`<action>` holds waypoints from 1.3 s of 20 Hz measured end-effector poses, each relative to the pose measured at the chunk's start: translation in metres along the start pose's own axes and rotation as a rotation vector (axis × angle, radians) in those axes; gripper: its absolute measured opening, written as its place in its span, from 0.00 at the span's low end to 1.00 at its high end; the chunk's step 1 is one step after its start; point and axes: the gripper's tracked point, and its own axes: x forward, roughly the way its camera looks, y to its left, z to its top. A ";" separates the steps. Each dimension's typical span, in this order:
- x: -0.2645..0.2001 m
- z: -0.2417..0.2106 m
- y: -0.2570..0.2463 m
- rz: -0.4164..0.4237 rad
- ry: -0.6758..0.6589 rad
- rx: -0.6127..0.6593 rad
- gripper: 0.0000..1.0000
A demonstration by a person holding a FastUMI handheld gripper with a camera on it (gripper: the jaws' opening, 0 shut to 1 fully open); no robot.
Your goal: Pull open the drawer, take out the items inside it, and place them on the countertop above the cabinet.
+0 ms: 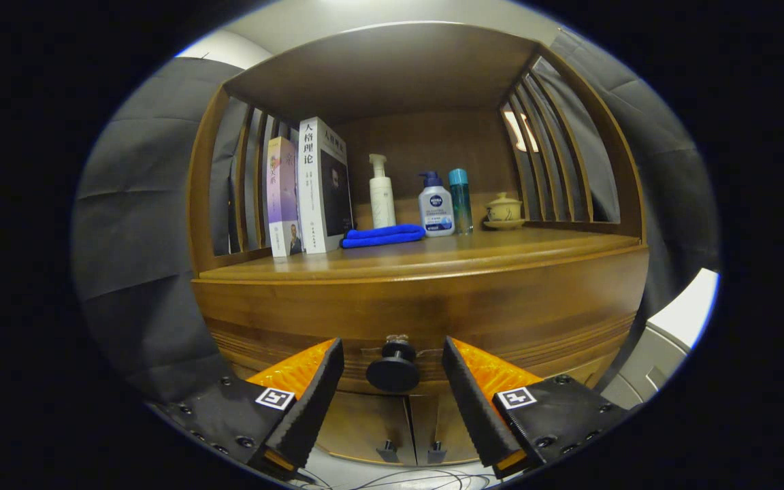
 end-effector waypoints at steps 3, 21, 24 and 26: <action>0.006 -0.008 0.000 -0.008 0.024 0.005 0.74; -0.025 -0.019 -0.001 -0.013 0.102 0.025 0.21; -0.044 -0.024 0.002 -0.004 0.107 0.019 0.21; -0.058 -0.026 0.003 0.002 0.108 0.017 0.21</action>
